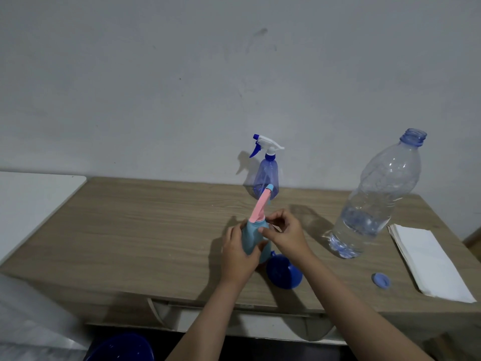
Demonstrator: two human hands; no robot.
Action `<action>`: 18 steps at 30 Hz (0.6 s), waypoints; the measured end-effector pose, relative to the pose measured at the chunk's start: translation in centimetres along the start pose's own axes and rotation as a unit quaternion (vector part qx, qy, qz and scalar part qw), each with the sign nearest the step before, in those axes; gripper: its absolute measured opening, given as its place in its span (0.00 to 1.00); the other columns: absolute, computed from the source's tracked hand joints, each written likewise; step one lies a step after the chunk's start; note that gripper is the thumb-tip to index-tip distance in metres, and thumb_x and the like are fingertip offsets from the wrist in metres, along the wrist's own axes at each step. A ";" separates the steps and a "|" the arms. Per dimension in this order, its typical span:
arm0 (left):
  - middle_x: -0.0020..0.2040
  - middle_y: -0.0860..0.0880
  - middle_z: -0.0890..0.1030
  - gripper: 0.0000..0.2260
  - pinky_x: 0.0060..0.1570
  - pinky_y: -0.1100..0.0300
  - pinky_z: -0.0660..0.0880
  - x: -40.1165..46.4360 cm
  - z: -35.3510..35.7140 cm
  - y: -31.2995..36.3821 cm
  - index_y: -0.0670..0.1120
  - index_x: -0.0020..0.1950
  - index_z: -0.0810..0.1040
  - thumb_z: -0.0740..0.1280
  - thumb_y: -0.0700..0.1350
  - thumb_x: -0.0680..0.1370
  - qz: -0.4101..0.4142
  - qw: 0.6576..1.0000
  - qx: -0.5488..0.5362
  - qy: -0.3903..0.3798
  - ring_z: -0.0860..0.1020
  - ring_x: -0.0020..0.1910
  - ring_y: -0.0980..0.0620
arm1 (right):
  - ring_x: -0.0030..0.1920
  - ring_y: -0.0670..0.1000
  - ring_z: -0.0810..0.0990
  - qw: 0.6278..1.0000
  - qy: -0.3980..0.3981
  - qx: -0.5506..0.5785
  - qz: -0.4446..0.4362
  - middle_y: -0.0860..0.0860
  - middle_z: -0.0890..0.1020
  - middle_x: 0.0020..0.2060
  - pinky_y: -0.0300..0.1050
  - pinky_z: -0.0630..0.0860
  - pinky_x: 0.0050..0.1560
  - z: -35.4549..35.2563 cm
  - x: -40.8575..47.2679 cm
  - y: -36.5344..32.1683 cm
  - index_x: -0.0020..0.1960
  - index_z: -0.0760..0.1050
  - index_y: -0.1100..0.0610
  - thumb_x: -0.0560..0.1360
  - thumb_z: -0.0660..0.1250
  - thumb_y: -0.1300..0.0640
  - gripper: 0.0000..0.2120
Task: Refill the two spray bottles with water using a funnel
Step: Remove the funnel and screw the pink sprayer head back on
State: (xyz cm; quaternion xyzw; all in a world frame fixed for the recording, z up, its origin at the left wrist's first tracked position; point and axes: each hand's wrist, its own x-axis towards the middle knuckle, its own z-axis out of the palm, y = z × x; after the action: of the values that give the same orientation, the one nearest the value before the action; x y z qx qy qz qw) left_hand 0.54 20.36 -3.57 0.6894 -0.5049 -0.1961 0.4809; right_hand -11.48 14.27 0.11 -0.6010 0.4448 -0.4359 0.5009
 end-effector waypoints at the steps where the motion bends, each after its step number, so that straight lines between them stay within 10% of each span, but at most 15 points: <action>1: 0.56 0.53 0.74 0.27 0.51 0.56 0.76 0.0 0.0 0.0 0.48 0.64 0.73 0.73 0.55 0.69 -0.002 1.000 0.001 0.001 0.74 0.55 0.53 | 0.51 0.51 0.79 1.000 -0.002 0.002 0.000 0.54 0.80 0.49 0.39 0.77 0.51 0.1 0.1 0.0 0.50 0.75 0.56 0.67 0.75 0.68 0.15; 12: 0.54 0.52 0.75 0.21 0.39 0.77 0.66 -0.1 -0.5 0.6 0.48 0.61 0.74 0.74 0.47 0.70 0.005 1.000 0.019 -0.005 0.73 0.52 0.56 | 0.52 0.46 0.80 0.999 0.009 -0.042 -0.004 0.49 0.82 0.49 0.42 0.77 0.54 1.3 0.2 -0.7 0.52 0.77 0.56 0.66 0.78 0.59 0.17; 18: 0.54 0.53 0.75 0.22 0.43 0.67 0.68 0.0 -0.5 0.6 0.48 0.61 0.75 0.74 0.50 0.69 0.011 1.000 0.021 0.000 0.73 0.52 0.57 | 0.54 0.44 0.79 0.999 -0.016 -0.048 -0.018 0.46 0.82 0.50 0.43 0.77 0.57 0.8 -0.1 -0.8 0.54 0.79 0.53 0.70 0.74 0.62 0.14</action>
State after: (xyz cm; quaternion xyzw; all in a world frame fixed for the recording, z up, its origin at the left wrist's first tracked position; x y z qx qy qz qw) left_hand 0.61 20.62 -2.84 0.6934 -0.5167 -0.1800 0.4688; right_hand -10.68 14.59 0.78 -0.6391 0.4461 -0.4136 0.4706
